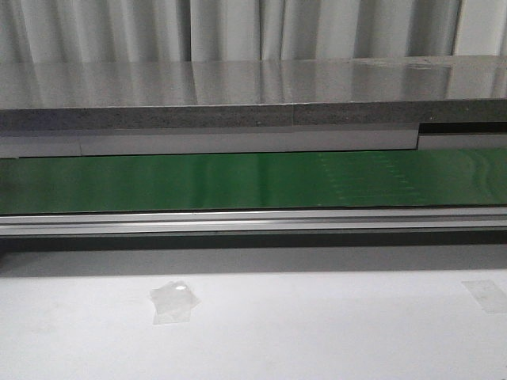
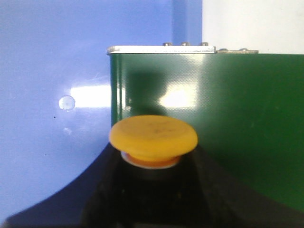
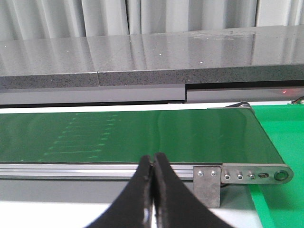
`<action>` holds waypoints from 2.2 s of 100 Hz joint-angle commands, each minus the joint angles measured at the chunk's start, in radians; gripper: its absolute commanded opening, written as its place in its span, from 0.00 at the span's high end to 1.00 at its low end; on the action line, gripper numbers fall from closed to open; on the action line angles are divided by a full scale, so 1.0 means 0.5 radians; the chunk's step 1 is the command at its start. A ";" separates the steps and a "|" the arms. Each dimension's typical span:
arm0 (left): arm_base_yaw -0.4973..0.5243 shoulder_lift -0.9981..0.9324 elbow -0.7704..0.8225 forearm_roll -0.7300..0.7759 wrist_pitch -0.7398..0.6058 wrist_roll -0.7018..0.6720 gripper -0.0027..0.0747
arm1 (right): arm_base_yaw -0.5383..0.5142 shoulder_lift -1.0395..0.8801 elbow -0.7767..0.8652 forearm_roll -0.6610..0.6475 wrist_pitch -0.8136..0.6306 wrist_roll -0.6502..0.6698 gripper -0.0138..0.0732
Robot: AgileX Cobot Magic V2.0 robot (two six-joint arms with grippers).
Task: Move button from left to right
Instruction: 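Lift the push-button with the left gripper and carry it over the belt, then set the push-button on the green belt and open the left gripper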
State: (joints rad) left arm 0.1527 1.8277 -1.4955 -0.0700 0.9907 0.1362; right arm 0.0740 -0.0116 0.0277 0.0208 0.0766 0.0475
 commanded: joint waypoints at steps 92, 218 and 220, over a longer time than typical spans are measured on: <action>-0.009 -0.021 0.013 -0.046 -0.029 -0.004 0.34 | 0.004 -0.035 -0.031 -0.001 -0.153 -0.007 0.92; -0.009 -1.237 0.989 -0.312 -1.308 0.200 0.27 | 0.004 -0.035 -0.031 -0.001 -0.153 -0.007 0.92; -0.011 -1.281 1.021 -0.312 -1.346 0.200 0.27 | 0.004 -0.035 -0.031 -0.001 -0.153 -0.007 0.92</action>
State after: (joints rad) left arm 0.1509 1.2959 -1.0425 -0.2032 0.4939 0.2310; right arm 0.0740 -0.0116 0.0277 0.0208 0.0766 0.0475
